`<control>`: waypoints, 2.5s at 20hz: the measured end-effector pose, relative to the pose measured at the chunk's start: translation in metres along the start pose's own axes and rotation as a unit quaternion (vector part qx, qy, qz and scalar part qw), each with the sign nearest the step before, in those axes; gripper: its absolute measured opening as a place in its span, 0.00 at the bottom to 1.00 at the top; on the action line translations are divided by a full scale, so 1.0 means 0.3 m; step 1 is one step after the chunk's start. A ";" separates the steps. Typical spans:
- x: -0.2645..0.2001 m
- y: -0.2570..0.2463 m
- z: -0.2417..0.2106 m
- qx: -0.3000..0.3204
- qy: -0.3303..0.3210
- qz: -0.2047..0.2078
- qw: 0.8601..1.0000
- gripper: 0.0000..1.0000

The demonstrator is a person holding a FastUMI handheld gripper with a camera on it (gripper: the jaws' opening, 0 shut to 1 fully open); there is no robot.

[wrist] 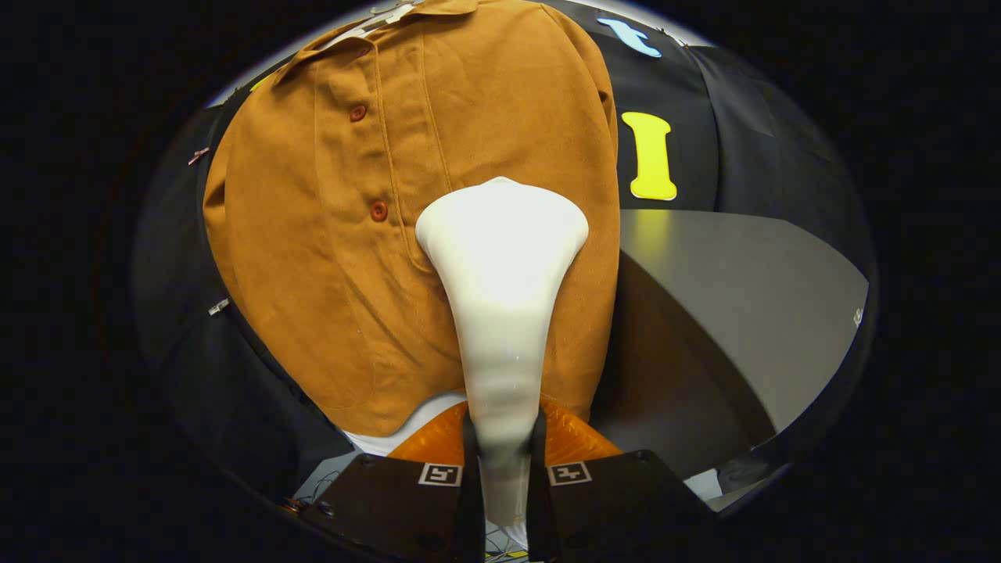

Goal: Iron the clothes twice with a garment steamer, once on the left side and once on the right side.

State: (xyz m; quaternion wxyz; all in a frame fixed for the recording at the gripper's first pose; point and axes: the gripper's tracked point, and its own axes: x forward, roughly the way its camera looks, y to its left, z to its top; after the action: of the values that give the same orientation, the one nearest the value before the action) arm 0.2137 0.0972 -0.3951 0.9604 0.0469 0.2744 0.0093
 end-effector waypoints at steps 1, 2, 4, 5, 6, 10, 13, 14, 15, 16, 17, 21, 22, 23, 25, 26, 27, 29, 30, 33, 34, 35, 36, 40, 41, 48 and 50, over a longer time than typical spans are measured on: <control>0.008 0.000 -0.023 0.001 -0.003 -0.003 1.000 0.25; 0.013 -0.003 -0.038 0.004 -0.008 -0.007 1.000 0.25; 0.023 -0.018 -0.061 0.014 -0.018 -0.015 1.000 0.25; 0.022 -0.022 -0.074 0.021 -0.021 -0.020 0.999 0.25; 0.022 -0.025 -0.086 0.025 -0.026 -0.023 0.999 0.25; 0.044 -0.030 -0.169 0.019 -0.023 -0.031 0.999 0.24; 0.065 -0.033 -0.262 0.019 -0.005 -0.035 0.999 0.25; 0.070 -0.035 -0.286 0.019 -0.003 -0.037 0.999 0.24; 0.078 -0.034 -0.307 0.018 -0.002 -0.038 0.999 0.25; 0.084 -0.033 -0.330 0.013 0.000 -0.040 0.999 0.25; 0.082 -0.035 -0.358 0.008 0.003 -0.042 0.999 0.24; 0.057 -0.025 -0.430 0.002 0.016 -0.042 0.999 0.25; 0.038 -0.022 -0.431 0.004 0.016 -0.042 0.999 0.25; 0.007 -0.013 -0.426 0.001 0.013 -0.039 0.999 0.25; -0.068 0.004 -0.391 -0.010 0.005 -0.031 0.999 0.25; -0.110 0.016 -0.362 -0.013 0.000 -0.027 1.000 0.25; -0.154 0.032 -0.326 -0.014 -0.005 -0.022 1.000 0.24; -0.241 0.067 -0.249 -0.013 -0.014 -0.013 1.000 0.25; -0.283 0.093 -0.204 -0.014 -0.019 -0.007 1.000 0.25; -0.405 0.185 -0.064 -0.026 -0.040 0.011 0.999 0.24; -0.439 0.222 -0.019 -0.030 -0.049 0.020 0.998 0.25; -0.470 0.255 0.030 -0.034 -0.056 0.028 0.997 0.24; -0.495 0.292 0.072 -0.038 -0.061 0.036 0.997 0.24; -0.549 0.429 0.215 -0.044 -0.076 0.062 0.994 0.24; -0.548 0.456 0.237 -0.045 -0.075 0.065 0.994 0.24; -0.470 0.615 0.409 -0.064 -0.098 0.063 0.991 0.24; -0.434 0.639 0.461 -0.068 -0.107 0.057 0.990 0.24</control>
State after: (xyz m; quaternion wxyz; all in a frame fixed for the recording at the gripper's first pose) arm 0.1777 0.2705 -0.1916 0.9831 -0.0027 0.1659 0.0777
